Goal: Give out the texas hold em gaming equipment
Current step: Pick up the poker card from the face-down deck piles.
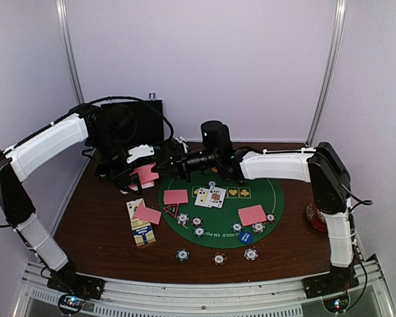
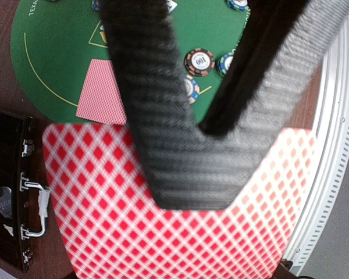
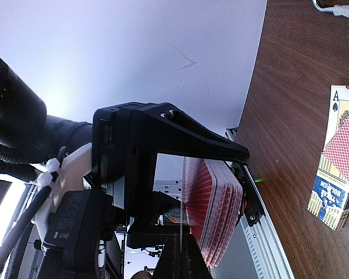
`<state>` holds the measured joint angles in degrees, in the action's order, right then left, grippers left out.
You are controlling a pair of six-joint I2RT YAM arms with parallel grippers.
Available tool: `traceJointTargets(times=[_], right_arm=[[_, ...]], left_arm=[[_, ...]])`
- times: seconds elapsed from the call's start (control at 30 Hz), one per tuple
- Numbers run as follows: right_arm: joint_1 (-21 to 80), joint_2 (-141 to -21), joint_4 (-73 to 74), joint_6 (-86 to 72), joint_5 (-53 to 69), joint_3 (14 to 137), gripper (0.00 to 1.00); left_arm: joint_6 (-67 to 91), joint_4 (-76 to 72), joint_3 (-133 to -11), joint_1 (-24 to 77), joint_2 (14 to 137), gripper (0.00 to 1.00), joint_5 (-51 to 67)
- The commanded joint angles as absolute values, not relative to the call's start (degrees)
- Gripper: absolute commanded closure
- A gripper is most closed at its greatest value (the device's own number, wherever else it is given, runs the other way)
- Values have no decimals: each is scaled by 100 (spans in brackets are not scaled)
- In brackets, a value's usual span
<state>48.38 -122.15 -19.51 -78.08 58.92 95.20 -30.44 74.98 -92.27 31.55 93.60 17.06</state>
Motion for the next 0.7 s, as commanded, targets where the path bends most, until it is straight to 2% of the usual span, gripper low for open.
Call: traceJointTargets(times=[0.0, 0.13, 0.27, 0.37, 0.5, 0.67], right_arm=[[4785, -11934, -1775, -7557, 6037, 9484, 100], [4527, -11530, -590, -6709, 6092, 9456, 100], [4136, -11000, 2011, -4671, 5778, 9769, 100], [3899, -10814, 4012, -2823, 4985, 10344, 100], [3894, -10853, 5696, -1196, 2979, 11062, 100], [4181, -11282, 6333, -1, -155, 11445, 100]], left_arm=[[-3103, 7458, -9334, 3152, 9356, 98, 1692], [-3092, 7454, -9281, 3148, 9312, 98, 1646], [-3083, 7454, -9184, 3147, 9298, 98, 1557], [-3075, 7459, -9126, 3146, 9302, 98, 1499], [-3039, 7447, -9123, 3146, 9299, 98, 1521], [-3028, 7444, -9110, 3146, 9277, 99, 1535]])
